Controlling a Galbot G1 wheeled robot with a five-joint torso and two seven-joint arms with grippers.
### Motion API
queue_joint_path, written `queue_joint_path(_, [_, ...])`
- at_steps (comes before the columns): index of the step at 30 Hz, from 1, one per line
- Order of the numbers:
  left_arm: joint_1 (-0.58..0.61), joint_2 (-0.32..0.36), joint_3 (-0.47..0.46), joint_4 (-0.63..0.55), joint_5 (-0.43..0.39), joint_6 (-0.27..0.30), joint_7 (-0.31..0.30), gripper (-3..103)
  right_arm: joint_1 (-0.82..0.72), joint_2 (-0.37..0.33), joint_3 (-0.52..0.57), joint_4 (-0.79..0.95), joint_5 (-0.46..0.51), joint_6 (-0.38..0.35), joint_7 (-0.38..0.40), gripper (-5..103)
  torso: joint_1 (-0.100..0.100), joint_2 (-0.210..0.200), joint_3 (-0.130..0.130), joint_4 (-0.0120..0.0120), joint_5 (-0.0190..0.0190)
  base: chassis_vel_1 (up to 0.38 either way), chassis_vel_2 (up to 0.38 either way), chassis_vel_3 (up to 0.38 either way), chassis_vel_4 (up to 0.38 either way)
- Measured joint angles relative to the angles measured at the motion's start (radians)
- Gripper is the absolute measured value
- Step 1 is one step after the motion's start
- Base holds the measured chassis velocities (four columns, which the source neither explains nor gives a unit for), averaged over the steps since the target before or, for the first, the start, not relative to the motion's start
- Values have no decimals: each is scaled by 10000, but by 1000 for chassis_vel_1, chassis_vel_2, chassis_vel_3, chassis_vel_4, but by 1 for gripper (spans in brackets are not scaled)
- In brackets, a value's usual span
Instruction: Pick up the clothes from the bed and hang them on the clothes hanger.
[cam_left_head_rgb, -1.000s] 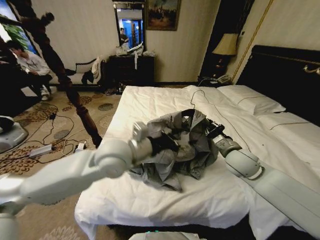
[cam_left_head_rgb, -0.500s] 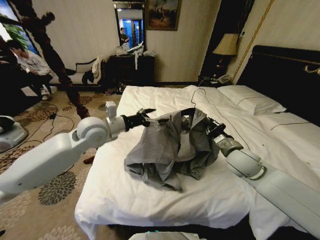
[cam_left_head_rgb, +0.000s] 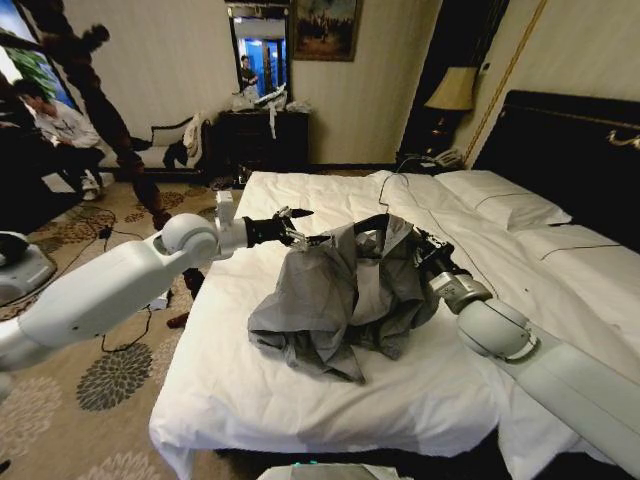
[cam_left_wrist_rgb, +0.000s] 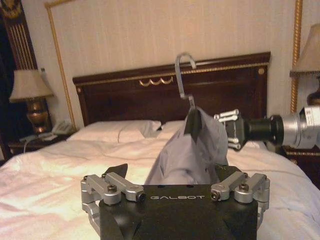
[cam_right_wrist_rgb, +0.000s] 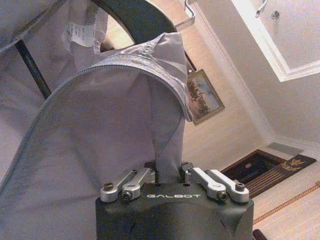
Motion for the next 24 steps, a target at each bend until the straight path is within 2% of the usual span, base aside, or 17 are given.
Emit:
queue_joint_path(6, [-383, -167, 993, 245, 28, 5, -7, 97, -38, -48, 1, 72, 21, 18, 0, 19, 0, 0, 0, 3, -2, 0, 0, 0, 0])
queue_joint_path(18, [-1055, -499, 1813, 456, -384, 11, -67, 90, -74, -121, -34, 137, -166, 135, -73, 19, -1, 0, 0, 1, -2, 0, 0, 0, 0])
queue_joint_path(19, [-1127, -546, 1848, 456, -502, 19, -70, 89, -123, -133, -34, 163, -211, 161, -95, 19, -1, 0, 0, 1, -2, 0, 0, 0, 0])
queue_joint_path(22, [-1297, -673, 1993, 492, -670, 39, -106, 73, -170, -155, -27, 231, -250, 188, -121, 19, -1, 0, 0, 0, 0, 0, 0, 0, 0])
queue_joint_path(23, [-1297, -673, 1993, 492, -670, 39, -106, 73, -170, -155, -27, 231, -250, 188, -121, 19, -1, 0, 0, 0, 0, 0, 0, 0, 0])
queue_joint_path(24, [-1393, -741, 2101, 535, -719, 47, -105, 68, -171, -179, -24, 289, -251, 191, -130, 19, -1, 0, -1, 0, -1, 0, 0, 0, 0])
